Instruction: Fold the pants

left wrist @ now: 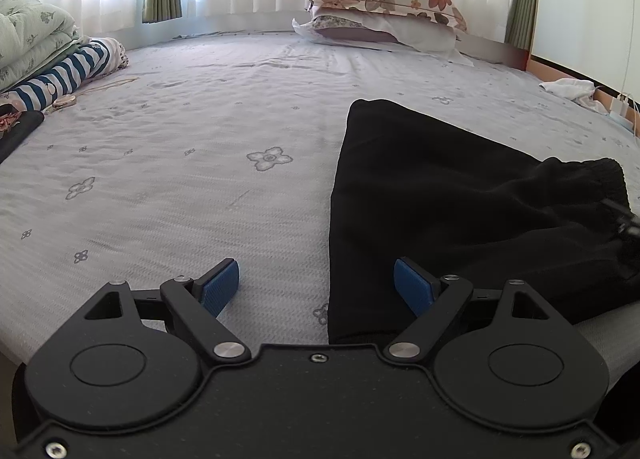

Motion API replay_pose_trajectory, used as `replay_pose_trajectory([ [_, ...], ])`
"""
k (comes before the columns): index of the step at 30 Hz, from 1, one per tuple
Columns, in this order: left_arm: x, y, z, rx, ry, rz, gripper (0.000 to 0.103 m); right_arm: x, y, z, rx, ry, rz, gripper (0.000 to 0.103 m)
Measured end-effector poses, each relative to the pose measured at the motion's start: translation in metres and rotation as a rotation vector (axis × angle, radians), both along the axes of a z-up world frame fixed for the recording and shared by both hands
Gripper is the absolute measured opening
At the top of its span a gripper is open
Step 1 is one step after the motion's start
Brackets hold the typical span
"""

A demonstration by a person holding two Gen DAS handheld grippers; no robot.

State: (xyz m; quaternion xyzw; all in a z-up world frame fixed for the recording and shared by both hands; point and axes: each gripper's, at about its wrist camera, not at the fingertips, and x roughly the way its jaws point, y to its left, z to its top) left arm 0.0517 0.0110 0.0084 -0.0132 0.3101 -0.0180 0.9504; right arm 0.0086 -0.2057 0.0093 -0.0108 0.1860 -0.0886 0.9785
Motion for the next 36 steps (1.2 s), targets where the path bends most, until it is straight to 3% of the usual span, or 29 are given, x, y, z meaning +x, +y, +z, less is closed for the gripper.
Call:
replay_pose_trajectory([
  [6, -0.003, 0.002, -0.001, -0.004, -0.004, 0.003, 0.085, 0.006, 0.008, -0.022, -0.015, 0.076, 0.019, 0.090],
  [17, -0.003, 0.002, -0.002, -0.010, -0.009, 0.011, 0.087, 0.004, 0.003, -0.035, 0.002, 0.060, 0.035, 0.093],
  [29, -0.004, 0.000, -0.002, 0.001, -0.007, 0.022, 0.087, 0.003, 0.001, -0.036, -0.015, 0.055, 0.058, 0.095],
  [36, -0.011, -0.002, 0.010, 0.007, -0.014, 0.002, 0.090, -0.007, -0.003, -0.020, 0.061, 0.050, 0.076, 0.099],
])
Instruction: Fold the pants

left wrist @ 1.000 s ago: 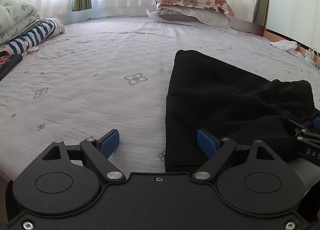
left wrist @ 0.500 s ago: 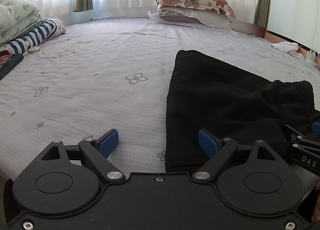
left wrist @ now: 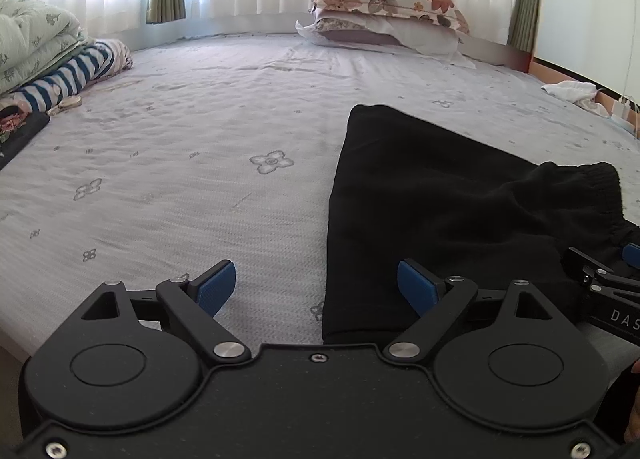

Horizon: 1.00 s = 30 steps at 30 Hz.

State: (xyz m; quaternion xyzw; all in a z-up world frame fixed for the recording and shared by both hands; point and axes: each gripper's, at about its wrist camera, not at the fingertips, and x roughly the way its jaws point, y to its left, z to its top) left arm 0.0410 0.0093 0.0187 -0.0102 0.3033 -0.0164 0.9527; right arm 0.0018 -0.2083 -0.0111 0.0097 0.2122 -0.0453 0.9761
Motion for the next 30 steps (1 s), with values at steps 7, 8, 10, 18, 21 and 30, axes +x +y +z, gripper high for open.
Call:
replay_pose_trajectory([
  [7, 0.013, 0.003, 0.027, -0.025, -0.058, -0.086, 0.097, 0.000, -0.023, 0.031, 0.050, -0.043, -0.007, 0.103],
  [8, 0.023, 0.005, 0.031, -0.041, -0.049, -0.085, 0.098, 0.004, -0.033, 0.037, 0.075, -0.047, -0.021, 0.103],
  [10, 0.044, 0.010, 0.036, -0.082, -0.027, -0.092, 0.098, 0.017, -0.057, 0.049, 0.130, -0.044, -0.052, 0.103],
  [18, 0.137, 0.014, 0.028, -0.202, 0.091, -0.091, 0.097, 0.084, -0.126, 0.045, 0.173, 0.089, -0.103, 0.103],
  [21, 0.167, 0.012, 0.016, -0.246, 0.154, -0.090, 0.097, 0.107, -0.139, 0.031, 0.222, 0.157, -0.059, 0.103],
  [30, 0.220, -0.001, -0.005, -0.314, 0.201, -0.125, 0.091, 0.151, -0.156, -0.001, 0.416, 0.278, 0.080, 0.098],
])
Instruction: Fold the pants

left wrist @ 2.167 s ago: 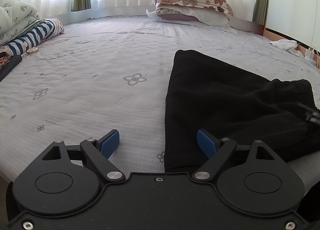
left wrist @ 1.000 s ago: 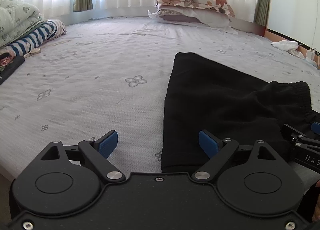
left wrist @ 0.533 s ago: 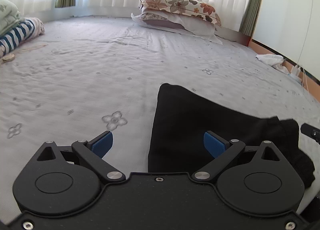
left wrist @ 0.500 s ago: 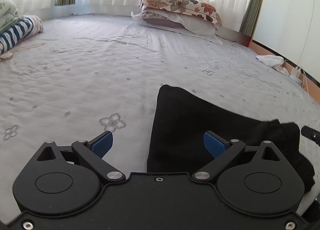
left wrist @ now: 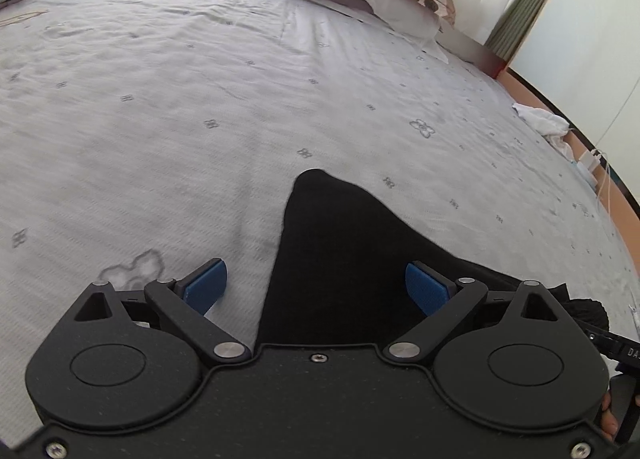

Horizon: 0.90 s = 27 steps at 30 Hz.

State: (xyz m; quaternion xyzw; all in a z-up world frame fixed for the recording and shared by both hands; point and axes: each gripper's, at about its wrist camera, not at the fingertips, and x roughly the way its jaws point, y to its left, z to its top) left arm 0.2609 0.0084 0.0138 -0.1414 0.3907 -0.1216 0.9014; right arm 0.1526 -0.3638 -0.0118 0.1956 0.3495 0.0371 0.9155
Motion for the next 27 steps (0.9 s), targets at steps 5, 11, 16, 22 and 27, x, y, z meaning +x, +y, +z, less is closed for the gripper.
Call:
replay_pose_trajectory([
  [5, 0.005, -0.006, -0.002, -0.028, -0.013, -0.007, 0.024, 0.006, 0.005, 0.002, 0.019, -0.010, 0.023, 0.065],
  [11, -0.008, -0.002, 0.021, -0.043, -0.130, -0.023, 0.010, 0.010, 0.004, 0.011, 0.106, -0.043, 0.001, 0.033],
  [16, 0.002, 0.000, 0.045, -0.015, -0.198, 0.021, 0.010, 0.034, 0.018, 0.026, 0.094, -0.076, -0.010, 0.029],
  [22, 0.045, 0.009, 0.049, 0.037, -0.200, 0.113, 0.010, 0.078, 0.038, 0.040, 0.081, -0.101, 0.015, 0.027],
  [27, 0.069, 0.004, 0.022, 0.152, -0.113, 0.151, 0.017, 0.102, 0.058, 0.020, 0.010, -0.041, 0.008, 0.029],
])
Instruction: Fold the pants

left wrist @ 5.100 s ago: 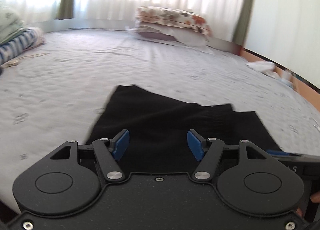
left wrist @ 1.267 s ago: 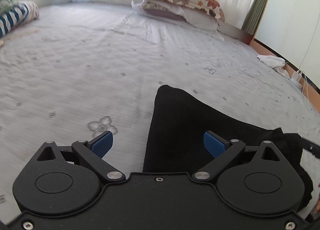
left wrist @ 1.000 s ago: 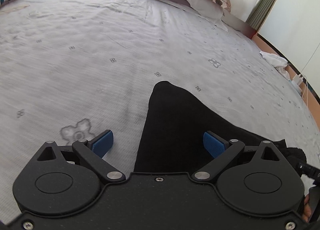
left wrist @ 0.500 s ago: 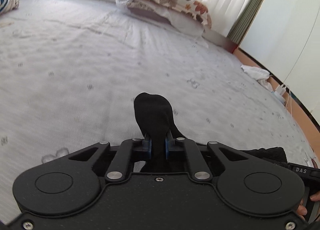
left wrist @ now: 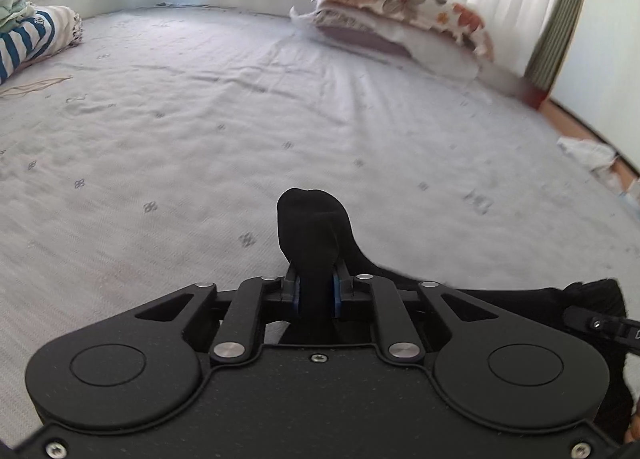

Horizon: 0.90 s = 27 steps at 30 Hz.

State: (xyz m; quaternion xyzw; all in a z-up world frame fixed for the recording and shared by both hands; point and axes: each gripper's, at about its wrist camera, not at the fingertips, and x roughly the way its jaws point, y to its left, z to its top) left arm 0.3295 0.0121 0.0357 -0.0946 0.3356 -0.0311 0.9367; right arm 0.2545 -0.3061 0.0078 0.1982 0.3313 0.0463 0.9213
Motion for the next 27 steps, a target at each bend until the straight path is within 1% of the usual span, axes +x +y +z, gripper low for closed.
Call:
replay_pose_trajectory([
  [3, -0.001, -0.003, -0.011, 0.049, 0.016, 0.011, 0.032, -0.004, 0.001, -0.005, -0.003, 0.003, -0.023, 0.037],
  [4, -0.005, -0.002, -0.012, 0.058, 0.013, 0.020, 0.039, -0.006, 0.000, -0.003, -0.011, 0.003, -0.035, 0.045],
  [5, -0.008, -0.002, -0.010, 0.066, 0.004, 0.028, 0.045, -0.010, 0.000, 0.000, -0.026, 0.002, -0.043, 0.056],
  [7, -0.017, -0.001, -0.005, 0.083, -0.013, 0.027, 0.054, -0.019, 0.002, 0.007, -0.066, -0.011, -0.045, 0.062],
  [8, -0.024, -0.001, -0.002, 0.098, -0.018, 0.023, 0.057, -0.025, 0.004, 0.012, -0.091, -0.021, -0.047, 0.066],
  [9, -0.030, -0.002, 0.002, 0.116, -0.022, 0.018, 0.058, -0.031, 0.005, 0.015, -0.111, -0.031, -0.051, 0.068],
  [10, -0.037, -0.003, 0.005, 0.133, -0.028, 0.014, 0.062, -0.040, 0.007, 0.020, -0.128, -0.047, -0.058, 0.070],
  [11, -0.045, -0.004, 0.008, 0.146, -0.035, 0.012, 0.067, -0.049, 0.007, 0.025, -0.137, -0.065, -0.064, 0.072],
  [12, -0.053, -0.005, 0.011, 0.156, -0.044, 0.009, 0.070, -0.057, 0.008, 0.029, -0.140, -0.080, -0.063, 0.073],
  [14, -0.074, -0.007, 0.017, 0.170, -0.066, -0.012, 0.081, -0.075, 0.012, 0.037, -0.149, -0.111, -0.065, 0.082],
  [17, -0.106, -0.013, 0.025, 0.175, -0.082, -0.045, 0.086, -0.103, 0.021, 0.045, -0.176, -0.150, -0.057, 0.088],
  [20, -0.140, -0.017, 0.027, 0.159, -0.085, -0.060, 0.091, -0.134, 0.035, 0.048, -0.192, -0.178, -0.033, 0.091],
  [21, -0.150, -0.017, 0.026, 0.148, -0.084, -0.063, 0.092, -0.145, 0.040, 0.047, -0.201, -0.186, -0.027, 0.092],
  [23, -0.171, -0.019, 0.023, 0.131, -0.075, -0.077, 0.094, -0.165, 0.051, 0.045, -0.216, -0.199, -0.020, 0.097],
  [27, -0.210, -0.024, 0.008, 0.111, -0.037, -0.099, 0.094, -0.200, 0.071, 0.037, -0.264, -0.210, -0.011, 0.102],
])
